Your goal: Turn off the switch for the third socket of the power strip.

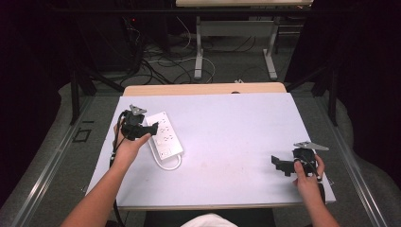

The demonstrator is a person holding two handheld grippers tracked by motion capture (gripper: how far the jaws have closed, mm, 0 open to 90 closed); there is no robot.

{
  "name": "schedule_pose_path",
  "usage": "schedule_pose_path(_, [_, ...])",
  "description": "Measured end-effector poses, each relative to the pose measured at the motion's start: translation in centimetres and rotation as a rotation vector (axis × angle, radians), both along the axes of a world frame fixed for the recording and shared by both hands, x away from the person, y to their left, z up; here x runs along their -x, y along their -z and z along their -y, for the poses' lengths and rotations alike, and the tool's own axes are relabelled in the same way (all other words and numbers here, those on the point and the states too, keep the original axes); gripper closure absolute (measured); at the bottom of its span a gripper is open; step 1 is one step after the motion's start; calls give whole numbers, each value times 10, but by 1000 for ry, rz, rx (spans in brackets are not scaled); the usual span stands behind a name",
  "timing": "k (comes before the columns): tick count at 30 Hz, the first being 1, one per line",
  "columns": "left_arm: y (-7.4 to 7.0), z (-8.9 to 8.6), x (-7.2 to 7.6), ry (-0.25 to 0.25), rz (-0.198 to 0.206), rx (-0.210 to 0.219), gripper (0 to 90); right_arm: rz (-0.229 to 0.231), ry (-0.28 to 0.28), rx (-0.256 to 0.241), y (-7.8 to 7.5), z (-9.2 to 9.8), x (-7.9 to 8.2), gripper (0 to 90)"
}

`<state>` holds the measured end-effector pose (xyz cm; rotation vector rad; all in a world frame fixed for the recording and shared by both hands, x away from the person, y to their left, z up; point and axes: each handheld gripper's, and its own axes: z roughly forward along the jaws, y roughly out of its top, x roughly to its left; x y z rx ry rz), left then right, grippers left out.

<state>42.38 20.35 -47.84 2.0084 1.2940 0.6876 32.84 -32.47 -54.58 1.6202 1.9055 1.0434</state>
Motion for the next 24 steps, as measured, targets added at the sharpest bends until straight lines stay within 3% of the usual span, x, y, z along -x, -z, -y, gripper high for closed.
schedule_pose_path(10, [1,4,17,50,-14,25,3,11,-4,10,-1,0,1,0])
schedule_pose_path(15, [-1,7,27,72,8,37,4,14,6,7,-3,0,3,0])
schedule_pose_path(24, [-5,8,42,117,14,73,3,19,-8,13,-4,-1,3,0])
